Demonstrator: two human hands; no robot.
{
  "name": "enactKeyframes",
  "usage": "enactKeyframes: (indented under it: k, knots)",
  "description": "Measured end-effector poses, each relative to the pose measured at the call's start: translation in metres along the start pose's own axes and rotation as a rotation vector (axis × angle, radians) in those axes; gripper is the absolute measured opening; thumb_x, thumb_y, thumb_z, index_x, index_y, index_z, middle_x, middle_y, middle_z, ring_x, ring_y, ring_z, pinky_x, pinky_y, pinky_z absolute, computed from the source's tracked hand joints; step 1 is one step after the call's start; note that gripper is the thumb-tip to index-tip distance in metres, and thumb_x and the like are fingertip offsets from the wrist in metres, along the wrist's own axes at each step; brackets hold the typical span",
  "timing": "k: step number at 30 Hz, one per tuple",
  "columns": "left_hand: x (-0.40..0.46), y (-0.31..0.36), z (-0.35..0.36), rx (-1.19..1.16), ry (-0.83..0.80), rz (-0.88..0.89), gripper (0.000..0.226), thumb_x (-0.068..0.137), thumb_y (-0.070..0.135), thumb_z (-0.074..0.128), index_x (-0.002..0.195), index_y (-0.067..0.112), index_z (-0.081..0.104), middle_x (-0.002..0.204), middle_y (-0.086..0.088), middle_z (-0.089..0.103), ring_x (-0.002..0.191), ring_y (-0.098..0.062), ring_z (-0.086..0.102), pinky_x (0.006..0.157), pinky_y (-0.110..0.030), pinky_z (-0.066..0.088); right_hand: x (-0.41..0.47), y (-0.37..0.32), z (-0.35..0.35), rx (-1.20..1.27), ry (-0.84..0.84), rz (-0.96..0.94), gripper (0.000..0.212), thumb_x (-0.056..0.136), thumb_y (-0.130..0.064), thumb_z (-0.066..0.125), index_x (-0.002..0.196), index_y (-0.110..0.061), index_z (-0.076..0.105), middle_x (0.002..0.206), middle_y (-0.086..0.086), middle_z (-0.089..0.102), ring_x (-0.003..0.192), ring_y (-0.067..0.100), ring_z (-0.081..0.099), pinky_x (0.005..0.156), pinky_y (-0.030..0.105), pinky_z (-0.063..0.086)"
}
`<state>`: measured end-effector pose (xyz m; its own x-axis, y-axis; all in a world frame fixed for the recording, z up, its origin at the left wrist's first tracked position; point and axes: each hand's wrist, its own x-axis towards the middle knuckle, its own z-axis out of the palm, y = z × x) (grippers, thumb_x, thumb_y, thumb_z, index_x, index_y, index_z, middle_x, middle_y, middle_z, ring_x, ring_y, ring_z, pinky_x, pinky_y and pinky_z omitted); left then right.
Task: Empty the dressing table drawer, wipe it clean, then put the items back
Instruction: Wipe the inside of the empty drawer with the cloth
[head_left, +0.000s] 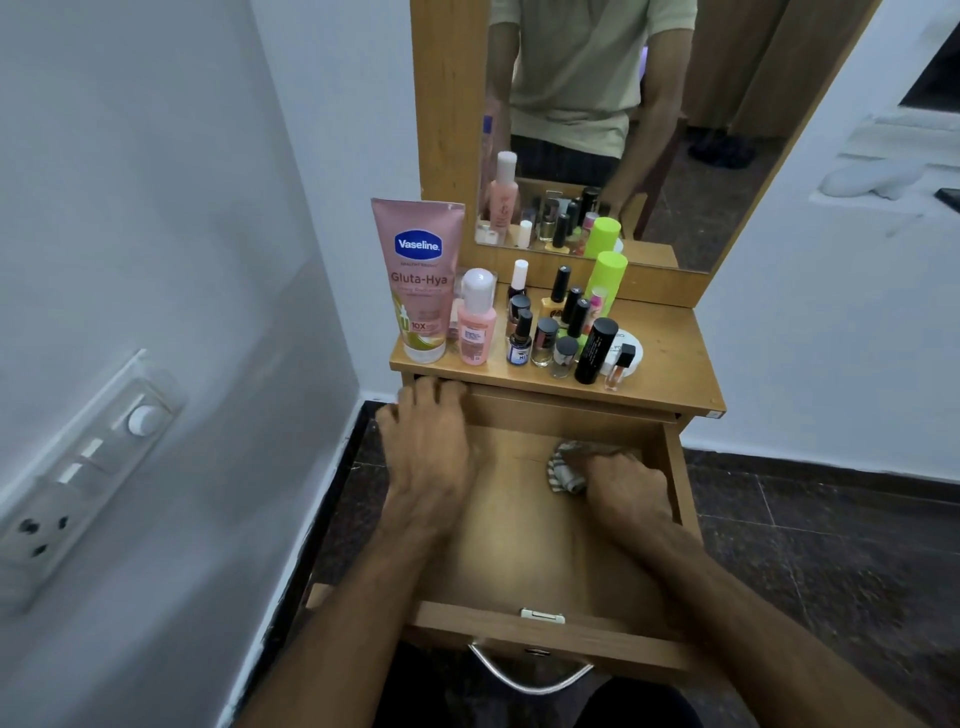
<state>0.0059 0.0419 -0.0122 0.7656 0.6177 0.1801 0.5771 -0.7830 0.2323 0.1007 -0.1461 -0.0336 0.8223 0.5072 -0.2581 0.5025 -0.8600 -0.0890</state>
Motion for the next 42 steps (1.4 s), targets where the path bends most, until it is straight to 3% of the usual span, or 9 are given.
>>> enactKeyframes:
  k: [3,7,14,20,24,28,34,37,42]
  knots:
    - [-0.002,-0.031,-0.004,-0.071,0.030,-0.123,0.036,0.093,0.024,0.061,0.129,0.023,0.057,0.131,-0.007,0.056,0.121,-0.029,0.051,0.101,-0.046,0.041,-0.004,-0.006,0.004,-0.047,-0.019,-0.025,0.031,0.104,-0.036,0.049,0.129,-0.021,0.056,0.128,0.009,0.063,0.113,0.025,0.060,0.093,0.041,0.051]
    - [-0.007,-0.044,0.001,-0.200,-0.029,-0.219,0.033,0.101,0.026,0.048,0.131,0.022,0.061,0.126,-0.007,0.061,0.115,-0.030,0.057,0.096,-0.046,0.046,-0.001,-0.023,0.004,-0.058,0.002,-0.082,0.032,0.105,-0.035,0.043,0.132,-0.022,0.055,0.129,0.009,0.064,0.116,0.028,0.061,0.094,0.043,0.050]
    - [-0.008,-0.048,0.005,-0.293,-0.044,-0.181,0.033,0.099,0.023,0.046,0.125,0.020,0.067,0.117,-0.007,0.065,0.103,-0.033,0.062,0.089,-0.045,0.050,0.024,-0.081,-0.007,-0.168,-0.011,-0.140,0.033,0.098,-0.014,0.051,0.129,-0.021,0.059,0.122,0.007,0.066,0.111,0.026,0.062,0.083,0.041,0.049]
    - [-0.009,-0.054,0.006,-0.349,-0.044,-0.168,0.030,0.099,0.030,0.047,0.121,0.025,0.067,0.112,-0.005,0.065,0.099,-0.030,0.063,0.084,-0.043,0.054,0.031,-0.137,0.006,-0.089,0.078,-0.318,0.045,0.095,-0.021,0.056,0.139,-0.026,0.051,0.137,0.008,0.058,0.125,0.029,0.051,0.098,0.044,0.045]
    - [-0.007,-0.057,0.008,-0.352,-0.038,-0.166,0.031,0.100,0.029,0.046,0.124,0.025,0.066,0.115,-0.004,0.066,0.100,-0.030,0.063,0.085,-0.042,0.054,0.034,-0.131,0.008,-0.068,0.061,-0.381,0.049,0.095,-0.016,0.052,0.142,-0.029,0.049,0.142,0.003,0.057,0.127,0.028,0.050,0.100,0.043,0.044]
    - [-0.009,-0.057,0.012,-0.348,-0.002,-0.159,0.030,0.100,0.027,0.048,0.123,0.024,0.067,0.112,-0.004,0.067,0.096,-0.028,0.064,0.081,-0.039,0.053,0.026,-0.126,0.017,-0.096,0.029,-0.407,0.056,0.091,-0.015,0.054,0.145,-0.030,0.045,0.134,0.004,0.061,0.117,0.026,0.055,0.091,0.043,0.049]
    - [-0.008,-0.060,0.012,-0.348,-0.011,-0.124,0.031,0.101,0.031,0.048,0.124,0.022,0.066,0.112,-0.006,0.067,0.097,-0.029,0.065,0.083,-0.040,0.054,0.036,-0.136,0.010,-0.106,0.092,-0.345,0.041,0.098,-0.021,0.049,0.138,-0.024,0.049,0.138,0.006,0.058,0.125,0.028,0.049,0.093,0.044,0.045]
    - [-0.009,-0.059,0.014,-0.332,-0.001,-0.112,0.031,0.101,0.031,0.049,0.125,0.022,0.066,0.113,-0.005,0.068,0.096,-0.027,0.065,0.083,-0.038,0.053,0.027,-0.133,0.015,-0.083,0.054,-0.363,0.052,0.095,-0.018,0.052,0.146,-0.025,0.043,0.145,0.006,0.053,0.126,0.029,0.050,0.099,0.045,0.046]
    - [-0.007,-0.060,0.017,-0.316,-0.007,-0.121,0.032,0.100,0.033,0.051,0.128,0.023,0.065,0.114,-0.005,0.067,0.097,-0.027,0.065,0.083,-0.038,0.053,0.029,-0.131,0.017,-0.121,0.067,-0.414,0.055,0.095,-0.016,0.053,0.149,-0.024,0.041,0.149,0.002,0.049,0.126,0.028,0.048,0.094,0.045,0.048]
